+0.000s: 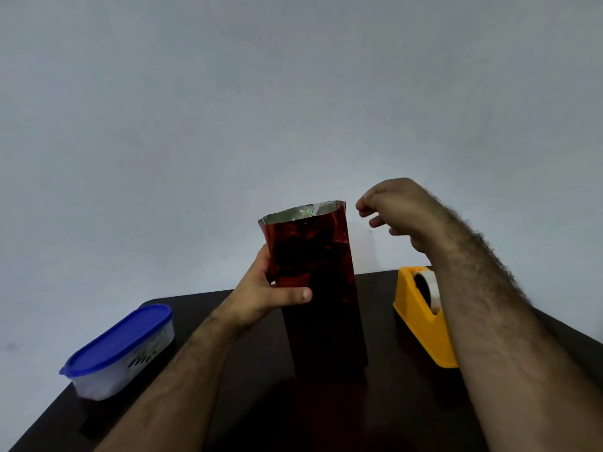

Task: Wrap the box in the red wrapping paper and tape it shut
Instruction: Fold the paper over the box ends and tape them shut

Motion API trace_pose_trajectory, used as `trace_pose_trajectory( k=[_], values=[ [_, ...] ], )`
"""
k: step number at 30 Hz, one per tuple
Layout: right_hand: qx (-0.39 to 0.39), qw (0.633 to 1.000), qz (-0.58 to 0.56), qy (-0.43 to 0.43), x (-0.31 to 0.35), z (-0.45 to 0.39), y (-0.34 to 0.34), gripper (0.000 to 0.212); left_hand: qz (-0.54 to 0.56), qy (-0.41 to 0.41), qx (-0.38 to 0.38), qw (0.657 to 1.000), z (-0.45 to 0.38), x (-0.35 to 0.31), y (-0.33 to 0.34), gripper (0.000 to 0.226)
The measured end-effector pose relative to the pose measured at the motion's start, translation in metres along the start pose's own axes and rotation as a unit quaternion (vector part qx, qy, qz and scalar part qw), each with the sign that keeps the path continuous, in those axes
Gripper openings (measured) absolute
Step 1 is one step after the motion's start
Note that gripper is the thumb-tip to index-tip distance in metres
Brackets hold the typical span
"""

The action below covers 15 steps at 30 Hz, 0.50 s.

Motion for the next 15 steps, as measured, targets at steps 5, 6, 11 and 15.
trace_pose_trajectory(
  k=[5, 6, 11, 15],
  values=[
    [-0.129, 0.985, -0.029, -0.107, 0.013, 0.019, -0.03, 0.021, 0.001, 0.015, -0.148, 0.989, -0.001, -0.025, -0.015, 0.101],
    [-0.147, 0.982, -0.026, -0.115, 0.01, 0.026, -0.034, 0.021, -0.005, 0.025, -0.191, 0.981, 0.0, -0.035, -0.019, 0.1],
    [-0.163, 0.979, -0.092, -0.074, -0.032, 0.038, -0.023, 0.019, 0.003, 0.027, -0.236, 0.971, -0.001, -0.063, -0.025, 0.069],
    [-0.2, 0.959, -0.19, -0.065, -0.07, 0.045, 0.004, 0.017, 0.025, 0.029, -0.258, 0.965, 0.001, -0.064, -0.022, 0.043]
  ],
)
Point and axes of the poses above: each hand's wrist, its own z-axis away from the middle knuckle, its own y-axis out of the palm, x = y × z, the point moved 9 cm from there along -z, towards the middle knuckle, and after that the axes turned 11 degrees about x, right-handed, at the moved point
